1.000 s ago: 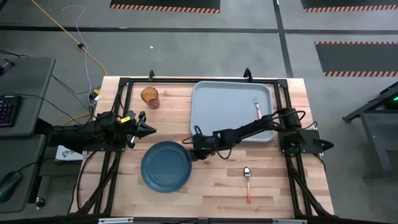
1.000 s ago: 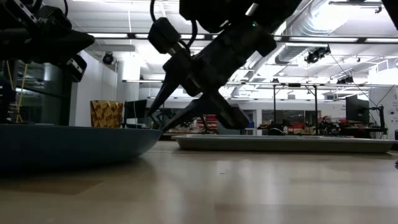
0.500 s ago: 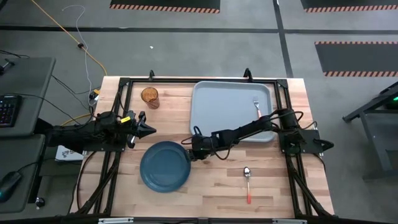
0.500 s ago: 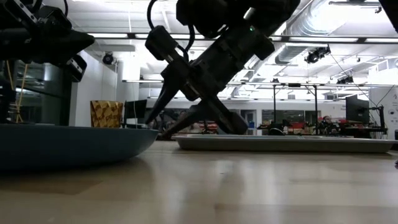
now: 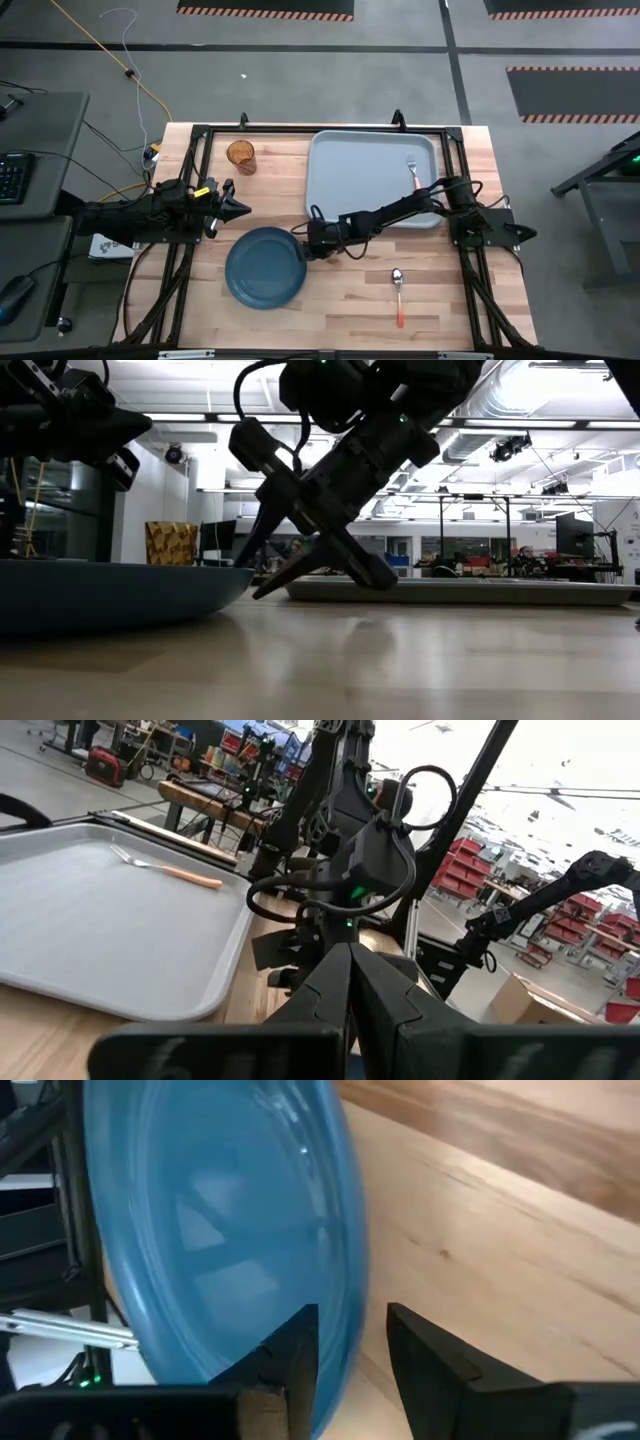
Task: Pick and place plate/cup/fork/spoon on tray
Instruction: Put the blue plate on the blue tray to the left of the orange fork
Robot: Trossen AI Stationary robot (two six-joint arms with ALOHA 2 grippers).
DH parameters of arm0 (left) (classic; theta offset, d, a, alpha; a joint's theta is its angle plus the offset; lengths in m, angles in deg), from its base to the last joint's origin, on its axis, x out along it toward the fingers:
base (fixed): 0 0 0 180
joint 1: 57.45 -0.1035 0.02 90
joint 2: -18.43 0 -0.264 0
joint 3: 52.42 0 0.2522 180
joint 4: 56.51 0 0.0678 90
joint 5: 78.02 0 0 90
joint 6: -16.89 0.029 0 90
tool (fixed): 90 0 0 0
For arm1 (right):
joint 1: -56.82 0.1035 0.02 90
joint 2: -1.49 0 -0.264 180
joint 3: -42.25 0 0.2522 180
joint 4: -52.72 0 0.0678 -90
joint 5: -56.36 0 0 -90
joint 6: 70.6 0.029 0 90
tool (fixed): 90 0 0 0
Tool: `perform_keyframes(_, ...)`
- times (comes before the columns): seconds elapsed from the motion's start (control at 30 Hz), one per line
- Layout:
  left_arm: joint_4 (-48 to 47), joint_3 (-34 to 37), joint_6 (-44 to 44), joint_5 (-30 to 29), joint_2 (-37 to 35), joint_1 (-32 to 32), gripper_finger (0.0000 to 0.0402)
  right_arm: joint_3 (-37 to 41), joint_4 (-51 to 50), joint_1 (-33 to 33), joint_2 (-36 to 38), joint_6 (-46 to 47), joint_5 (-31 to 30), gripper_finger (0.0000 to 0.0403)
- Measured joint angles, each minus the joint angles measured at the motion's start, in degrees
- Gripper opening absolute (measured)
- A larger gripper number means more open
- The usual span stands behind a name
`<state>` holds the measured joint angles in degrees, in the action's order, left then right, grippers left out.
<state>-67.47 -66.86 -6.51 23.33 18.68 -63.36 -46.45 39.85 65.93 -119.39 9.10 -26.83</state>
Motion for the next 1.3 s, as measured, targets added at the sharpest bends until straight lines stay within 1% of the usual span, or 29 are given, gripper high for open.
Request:
perform_keyframes(0.07, -0.05, 0.01, 0.0, 0.0, 0.0, 0.0, 0.0, 0.0, 0.07, -0.02, 0.0, 0.02, 0.06, 0.0077)
perform_keyframes(0.13, 0.01, 0.0, 0.0, 0.0, 0.0, 0.01, 0.0, 0.0, 0.18, -0.06, 0.0, 0.15, 0.77, 0.0034)
perform_keyframes(0.17, -0.02, -0.01, 0.0, 0.0, 0.0, 0.0, 0.0, 0.0, 0.2, -0.22, 0.02, -0.21, 1.14, 0.0018)
perform_keyframes(0.2, -0.01, -0.02, 0.0, 0.0, 0.0, 0.0, 0.0, 0.0, 0.16, -0.5, 0.14, -0.66, 1.66, 0.0012)
perform_keyframes(0.27, -0.01, -0.02, 0.0, 0.0, 0.0, 0.0, 0.0, 0.08, 0.03, -1.07, 1.2, -1.02, 4.25, 0.0012)
perform_keyframes(0.37, -0.01, -0.02, 0.0, 0.0, 0.0, 0.0, 0.0, 0.09, -0.75, -2.06, 5.24, -5.66, 7.94, 0.0004)
perform_keyframes(0.47, -0.01, 0.0, 0.0, 0.0, 0.0, 0.0, 0.0, 0.52, -4.15, -3.26, 11.38, -11.58, 10.05, 0.0003)
perform_keyframes(0.57, 0.0, -0.02, 0.0, 0.0, 0.0, 0.01, 0.0, 3.67, -9.51, -4.17, 19.21, -15.47, 9.36, 0.0002)
perform_keyframes(0.67, -0.02, 0.0, 0.0, 0.02, 0.0, 0.0, 0.0, 10.11, -16.14, -4.39, 28.61, -15.37, 3.87, 0.0002)
perform_keyframes(0.73, -0.03, -0.02, 0.0, 0.0, 0.0, 0.0, 0.0, 16.46, -18.44, -4.31, 36.12, -12.37, -0.67, 0.0002)
perform_keyframes(0.83, -0.03, -0.02, 0.0, 0.01, 0.0, 0.01, 0.0, 27.35, -18.74, -3.05, 48.39, -3.57, -9.96, 0.0001)
perform_keyframes(0.93, -0.01, -0.02, 0.0, 0.0, 0.0, 0.01, 0.0, 37.03, -19.44, -1.13, 59.64, 7.53, -20.79, 0.0001)
perform_keyframes(1.0, -0.01, -0.02, 0.0, 0.0, 0.0, 0.0, 0.0, 41.87, -20.34, -0.74, 65.39, 13.82, -27.43, 0.0001)
perform_keyframes(1.07, -0.01, -0.01, 0.0, 0.0, 0.0, 0.01, 0.0, 45.13, -22.61, -1.59, 69.25, 18.58, -32.48, 0.0001)
perform_keyframes(1.1, -0.01, 0.0, 0.0, 0.0, 0.0, 0.0, 0.0, 46.24, -24.74, -2.45, 70.42, 20.55, -33.89, 0.0001)
perform_keyframes(1.17, -0.01, -0.02, 0.0, 0.0, 0.0, 0.01, 0.0, 47.82, -30.46, -4.71, 71.43, 23.86, -34.43, 0.0)
perform_keyframes(1.23, -0.01, -0.02, -0.01, 0.0, 0.0, 0.02, 0.0, 48.99, -35.06, -7.42, 71.49, 25.84, -32.97, 0.0)
perform_keyframes(1.3, -0.01, 0.0, 0.0, 0.0, 0.0, 0.01, 0.0, 49.71, -37.69, -10.27, 71.29, 25.14, -30.47, 0.0)
